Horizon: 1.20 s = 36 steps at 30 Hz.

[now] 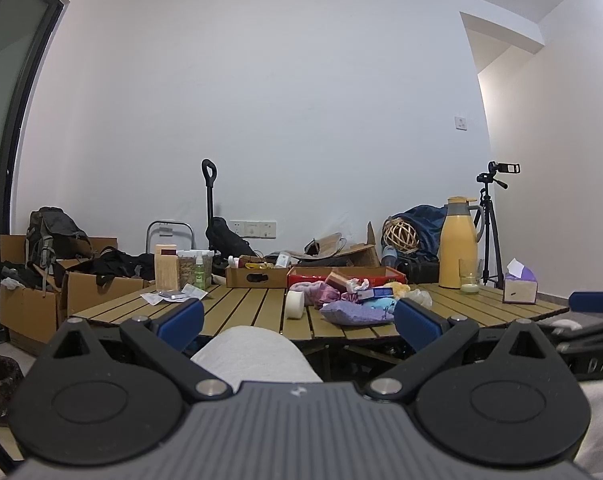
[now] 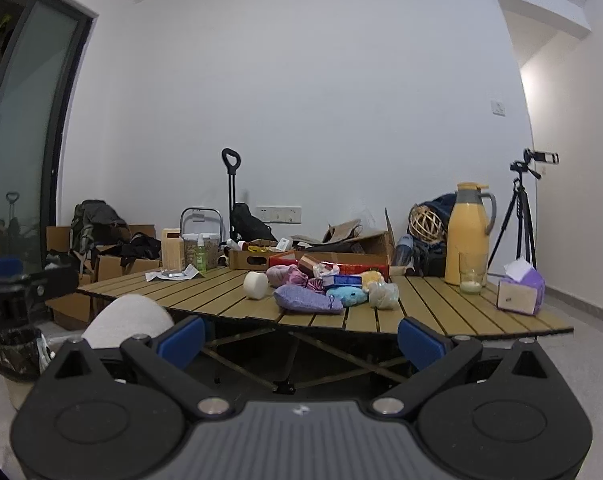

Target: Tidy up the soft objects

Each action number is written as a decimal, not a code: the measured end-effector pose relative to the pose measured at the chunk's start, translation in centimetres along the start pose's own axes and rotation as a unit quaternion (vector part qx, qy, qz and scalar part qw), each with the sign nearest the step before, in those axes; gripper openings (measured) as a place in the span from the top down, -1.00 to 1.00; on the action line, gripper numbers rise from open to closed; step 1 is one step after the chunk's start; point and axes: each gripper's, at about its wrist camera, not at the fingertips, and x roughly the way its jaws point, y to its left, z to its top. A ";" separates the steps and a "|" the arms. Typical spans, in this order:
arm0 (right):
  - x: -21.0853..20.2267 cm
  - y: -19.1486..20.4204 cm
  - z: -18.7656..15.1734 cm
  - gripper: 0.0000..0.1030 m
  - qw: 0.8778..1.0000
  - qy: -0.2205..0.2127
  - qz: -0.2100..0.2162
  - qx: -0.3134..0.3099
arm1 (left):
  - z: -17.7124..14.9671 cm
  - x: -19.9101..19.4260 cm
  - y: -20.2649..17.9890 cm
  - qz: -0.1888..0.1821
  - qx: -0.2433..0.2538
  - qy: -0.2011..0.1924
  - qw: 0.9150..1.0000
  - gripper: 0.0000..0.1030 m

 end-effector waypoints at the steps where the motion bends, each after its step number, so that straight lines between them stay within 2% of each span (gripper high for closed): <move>1: 0.2 0.2 0.0 -1.00 1.000 0.001 0.002 -0.005 | 0.0 0.1 0.0 0.001 -0.001 0.001 1.000 -1.00; 5: 0.7 0.7 -0.2 -1.00 1.000 0.020 0.018 -0.015 | -0.3 0.0 0.2 0.002 0.000 0.006 1.000 -1.00; 18: -1.4 0.2 -0.1 -1.00 1.000 -0.009 0.009 -0.001 | 0.3 -0.5 0.1 0.009 0.000 -0.001 1.000 -1.00; 25: -0.8 0.3 0.1 -1.00 1.000 -0.004 0.017 -0.004 | 0.4 0.1 0.1 0.007 -0.001 -0.003 1.000 -1.00; 36: -1.1 -0.3 0.2 -1.00 1.000 -0.008 0.007 0.012 | 0.2 0.1 -0.1 0.006 0.004 0.001 1.000 -1.00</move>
